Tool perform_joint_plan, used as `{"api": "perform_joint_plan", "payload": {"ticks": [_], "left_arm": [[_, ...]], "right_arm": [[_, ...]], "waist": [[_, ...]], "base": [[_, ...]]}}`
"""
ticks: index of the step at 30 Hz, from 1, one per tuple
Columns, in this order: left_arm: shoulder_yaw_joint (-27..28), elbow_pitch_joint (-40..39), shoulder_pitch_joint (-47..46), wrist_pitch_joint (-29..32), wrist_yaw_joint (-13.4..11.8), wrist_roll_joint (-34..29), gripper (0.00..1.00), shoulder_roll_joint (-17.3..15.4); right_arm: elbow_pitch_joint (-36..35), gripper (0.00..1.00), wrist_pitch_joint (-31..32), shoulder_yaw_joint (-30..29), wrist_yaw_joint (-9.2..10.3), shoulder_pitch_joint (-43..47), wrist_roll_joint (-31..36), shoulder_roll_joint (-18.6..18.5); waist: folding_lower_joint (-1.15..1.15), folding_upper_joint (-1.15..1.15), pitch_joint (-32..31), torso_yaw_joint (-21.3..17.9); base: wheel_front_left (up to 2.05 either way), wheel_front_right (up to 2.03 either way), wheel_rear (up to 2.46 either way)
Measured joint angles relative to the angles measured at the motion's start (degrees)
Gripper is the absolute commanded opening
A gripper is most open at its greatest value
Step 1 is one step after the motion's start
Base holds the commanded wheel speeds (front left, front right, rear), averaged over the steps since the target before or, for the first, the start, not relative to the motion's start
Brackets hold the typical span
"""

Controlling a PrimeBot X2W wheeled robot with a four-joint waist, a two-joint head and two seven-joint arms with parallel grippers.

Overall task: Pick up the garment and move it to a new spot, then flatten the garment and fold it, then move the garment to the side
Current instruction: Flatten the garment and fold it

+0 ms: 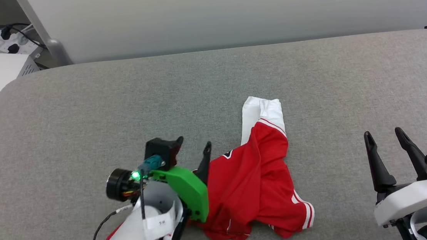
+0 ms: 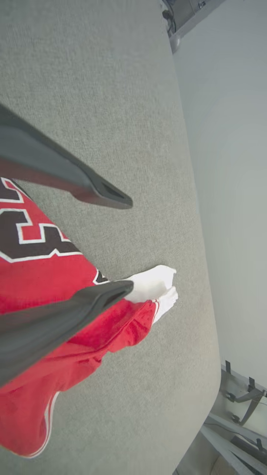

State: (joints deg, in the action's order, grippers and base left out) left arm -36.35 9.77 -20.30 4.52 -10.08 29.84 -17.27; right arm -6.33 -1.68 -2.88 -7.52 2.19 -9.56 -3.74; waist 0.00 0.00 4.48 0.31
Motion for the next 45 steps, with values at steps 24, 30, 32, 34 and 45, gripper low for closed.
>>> {"api": "perform_joint_plan", "payload": {"ticks": [24, 30, 32, 34, 45], "left_arm": [[-10.27, 23.10, -19.18, 18.34, 11.96, 1.80, 0.00, 8.60], [-8.90, 23.27, -20.19, 13.35, 10.77, 1.16, 0.00, 7.98], [-7.67, 22.05, -20.25, 11.09, 9.51, 0.87, 0.00, 7.11], [-6.33, 20.33, -20.22, 9.28, 8.06, 0.78, 0.00, 5.57], [5.89, 5.93, -2.42, 3.99, -5.37, 6.20, 0.00, -5.76]], "right_arm": [[4.81, 1.00, -3.11, 1.94, 0.00, -4.09, -2.34, -0.21], [5.57, 1.00, -3.46, 1.04, 0.00, -4.09, -2.33, -0.18], [5.65, 1.00, -3.45, 0.82, 0.00, -4.05, -2.30, -0.15], [5.63, 1.00, -3.45, 0.76, 0.00, -3.97, -2.22, -0.12], [4.39, 1.00, -2.08, 0.00, 0.00, -2.02, -1.77, 0.09]], "waist": [[0.00, 0.00, 7.66, -8.08], [0.00, 0.00, 6.95, -7.84], [0.00, 0.00, 6.39, -7.42], [0.00, 0.00, 5.81, -6.98], [0.00, 0.00, 2.72, -3.88]], "base": [[0.00, 0.00, 0.00], [0.00, 0.00, 0.00], [0.00, 0.00, 0.00], [0.00, 0.00, 0.00], [0.00, 0.00, 0.00]]}}
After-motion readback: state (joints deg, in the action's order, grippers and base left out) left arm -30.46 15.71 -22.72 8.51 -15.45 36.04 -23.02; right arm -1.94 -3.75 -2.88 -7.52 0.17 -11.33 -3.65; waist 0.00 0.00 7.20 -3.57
